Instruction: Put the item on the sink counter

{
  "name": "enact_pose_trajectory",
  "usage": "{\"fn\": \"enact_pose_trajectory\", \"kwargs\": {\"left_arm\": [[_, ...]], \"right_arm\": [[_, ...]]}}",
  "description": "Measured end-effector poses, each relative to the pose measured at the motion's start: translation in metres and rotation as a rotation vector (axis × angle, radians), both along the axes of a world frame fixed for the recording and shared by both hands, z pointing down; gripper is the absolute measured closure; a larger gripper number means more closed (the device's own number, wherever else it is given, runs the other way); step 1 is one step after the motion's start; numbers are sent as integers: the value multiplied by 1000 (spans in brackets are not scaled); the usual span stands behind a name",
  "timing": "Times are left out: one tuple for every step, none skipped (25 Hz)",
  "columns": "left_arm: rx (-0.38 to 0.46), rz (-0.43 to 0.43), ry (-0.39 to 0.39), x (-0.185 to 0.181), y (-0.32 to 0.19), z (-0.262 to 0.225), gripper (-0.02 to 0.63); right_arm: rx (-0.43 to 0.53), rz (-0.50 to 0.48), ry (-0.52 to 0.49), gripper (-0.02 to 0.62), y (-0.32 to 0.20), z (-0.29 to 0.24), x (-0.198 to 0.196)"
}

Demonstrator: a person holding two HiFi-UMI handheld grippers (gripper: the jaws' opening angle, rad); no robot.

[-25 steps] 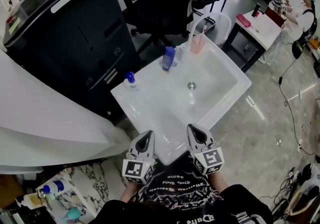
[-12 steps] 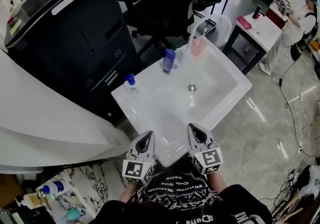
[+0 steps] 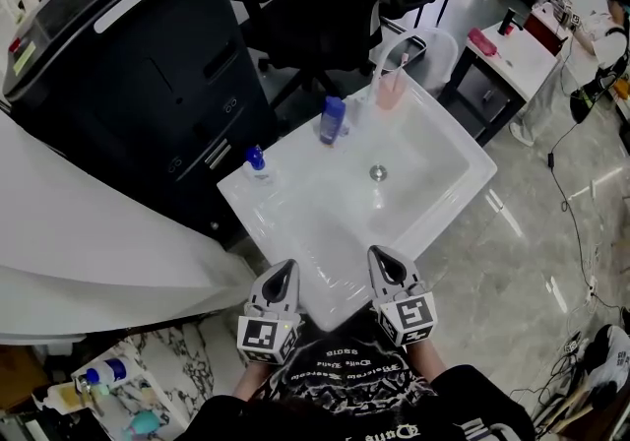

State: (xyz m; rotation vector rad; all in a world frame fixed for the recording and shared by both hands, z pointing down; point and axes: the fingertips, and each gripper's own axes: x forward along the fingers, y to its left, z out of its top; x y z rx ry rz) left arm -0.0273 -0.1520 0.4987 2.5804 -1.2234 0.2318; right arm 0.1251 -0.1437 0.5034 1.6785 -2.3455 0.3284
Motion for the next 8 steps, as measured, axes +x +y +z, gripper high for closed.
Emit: {"fn": "enact_pose_trajectory", "kwargs": {"left_arm": [[0, 0, 2, 1, -1, 0, 600], [-1, 1, 4, 3, -1, 0, 600], [-1, 1, 7, 5, -2, 0, 600], [-1, 2, 9, 7, -3, 0, 600], [-2, 3, 10, 8, -4, 0, 600], [-3, 4, 11, 10, -4, 0, 598], [-4, 5, 11, 11, -5, 1, 600], [-5, 6, 10, 12, -5, 1, 600]], "right_arm": [[-1, 1, 3, 597, 0, 0, 1], [-3, 2, 6, 597, -1, -1, 3], [-5, 3, 9, 597, -1, -1, 5], [-6, 6, 10, 597, -2, -1, 7], [-6, 10, 10, 597, -3, -1, 9], [-6, 12, 12, 597, -4, -1, 11], [-5, 14, 13, 597, -5, 0, 13], [-4, 16, 15, 597, -5, 0, 15]]}}
